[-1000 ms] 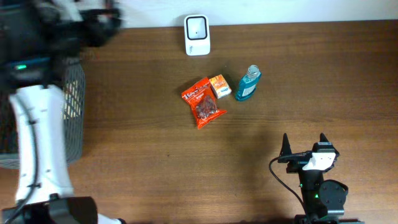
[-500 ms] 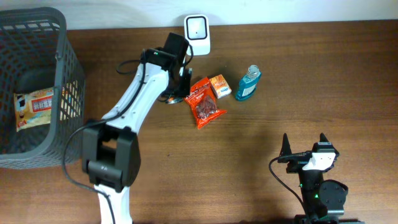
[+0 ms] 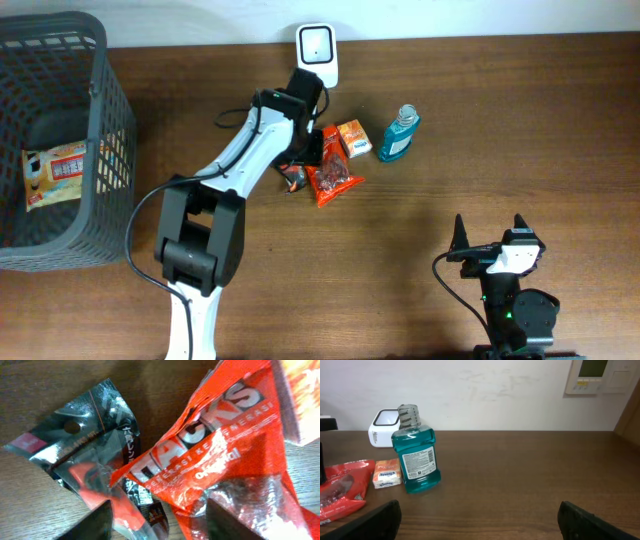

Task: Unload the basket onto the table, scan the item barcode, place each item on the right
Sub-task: 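Place the dark packet on the table left of the red bag, then reach into the basket and grasp the yellow snack bag with left gripper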

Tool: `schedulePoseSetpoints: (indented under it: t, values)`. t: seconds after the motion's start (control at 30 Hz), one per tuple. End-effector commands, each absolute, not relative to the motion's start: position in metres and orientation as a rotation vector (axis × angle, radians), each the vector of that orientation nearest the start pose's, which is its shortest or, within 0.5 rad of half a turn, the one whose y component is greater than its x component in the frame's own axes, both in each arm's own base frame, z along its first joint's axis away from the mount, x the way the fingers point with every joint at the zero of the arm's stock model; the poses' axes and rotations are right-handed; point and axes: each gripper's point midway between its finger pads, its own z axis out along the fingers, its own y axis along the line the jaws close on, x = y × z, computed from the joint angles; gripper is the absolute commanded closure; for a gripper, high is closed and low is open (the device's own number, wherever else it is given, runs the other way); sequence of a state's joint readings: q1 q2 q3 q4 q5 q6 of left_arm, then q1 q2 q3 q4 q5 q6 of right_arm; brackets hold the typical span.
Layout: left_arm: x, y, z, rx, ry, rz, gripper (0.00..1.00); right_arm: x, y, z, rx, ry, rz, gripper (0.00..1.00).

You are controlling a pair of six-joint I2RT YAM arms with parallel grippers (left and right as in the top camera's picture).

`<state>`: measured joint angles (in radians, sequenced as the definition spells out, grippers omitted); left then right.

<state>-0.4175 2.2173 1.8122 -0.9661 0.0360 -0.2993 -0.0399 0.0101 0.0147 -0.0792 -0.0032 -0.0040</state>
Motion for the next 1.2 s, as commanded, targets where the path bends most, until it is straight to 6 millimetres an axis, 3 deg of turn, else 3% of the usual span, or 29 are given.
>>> schedulePoseSetpoints:
  t: [0.0, 0.07, 0.17, 0.23, 0.3, 0.33, 0.37, 0.43, 0.5, 0.53, 0.63, 0.77, 0.83, 0.87, 0.9, 1.07, 1.17]
  values:
    - [0.441, -0.199, 0.040, 0.172, 2.934, -0.140, 0.59, 0.246, -0.012, 0.155, 0.039, 1.650, -0.041, 0.02]
    - [0.446, -0.215, 0.043, 0.263, 2.896, -0.258, 0.64, 0.246, -0.012, 0.155, 0.039, 1.650, -0.041, 0.02]
    - [0.447, -0.251, 0.055, 0.434, 2.813, -0.523, 0.62, 0.246, -0.012, 0.155, 0.039, 1.650, -0.041, 0.02]
    - [0.452, -0.253, 0.059, 0.457, 2.783, -0.532, 0.62, 0.246, -0.012, 0.155, 0.039, 1.650, -0.041, 0.02]
    - [0.464, -0.234, 0.080, 0.422, 2.761, -0.422, 0.63, 0.246, -0.012, 0.155, 0.039, 1.650, -0.041, 0.01]
    - [0.471, -0.219, 0.099, 0.386, 2.744, -0.350, 0.62, 0.246, -0.012, 0.155, 0.039, 1.650, -0.041, 0.02]
    - [0.477, -0.201, 0.118, 0.347, 2.729, -0.254, 0.62, 0.246, -0.012, 0.155, 0.039, 1.650, -0.041, 0.02]
    - [0.479, -0.147, 0.151, 0.238, 2.724, 0.005, 0.67, 0.246, -0.012, 0.155, 0.039, 1.650, -0.041, 0.02]
    - [0.462, -0.126, 0.144, 0.182, 2.817, 0.052, 0.82, 0.246, -0.012, 0.155, 0.039, 1.650, -0.041, 0.02]
    - [0.449, -0.116, 0.131, 0.152, 2.890, 0.077, 0.88, 0.246, -0.012, 0.155, 0.039, 1.650, -0.041, 0.02]
    - [0.418, -0.121, 0.084, 0.104, 3.041, -0.012, 1.00, 0.246, -0.012, 0.155, 0.039, 1.650, -0.041, 0.02]
    - [0.412, -0.129, 0.023, -0.137, 3.029, -0.117, 1.00, 0.246, -0.012, 0.155, 0.039, 1.650, -0.041, 0.02]
    - [0.412, -0.132, 0.007, -0.249, 3.004, -0.155, 1.00, 0.246, -0.012, 0.155, 0.039, 1.650, -0.041, 0.02]
    - [0.414, -0.144, 0.000, -0.244, 2.985, -0.240, 1.00, 0.246, -0.012, 0.155, 0.039, 1.650, -0.041, 0.02]
    - [0.418, -0.155, -0.003, -0.226, 2.956, -0.318, 1.00, 0.246, -0.012, 0.155, 0.039, 1.650, -0.041, 0.02]
    - [0.452, -0.177, 0.007, -0.136, 2.788, -0.392, 0.97, 0.246, -0.012, 0.155, 0.039, 1.650, -0.041, 0.02]
    - [0.456, -0.194, 0.012, -0.048, 2.747, -0.422, 0.96, 0.246, -0.012, 0.155, 0.039, 1.650, -0.041, 0.02]
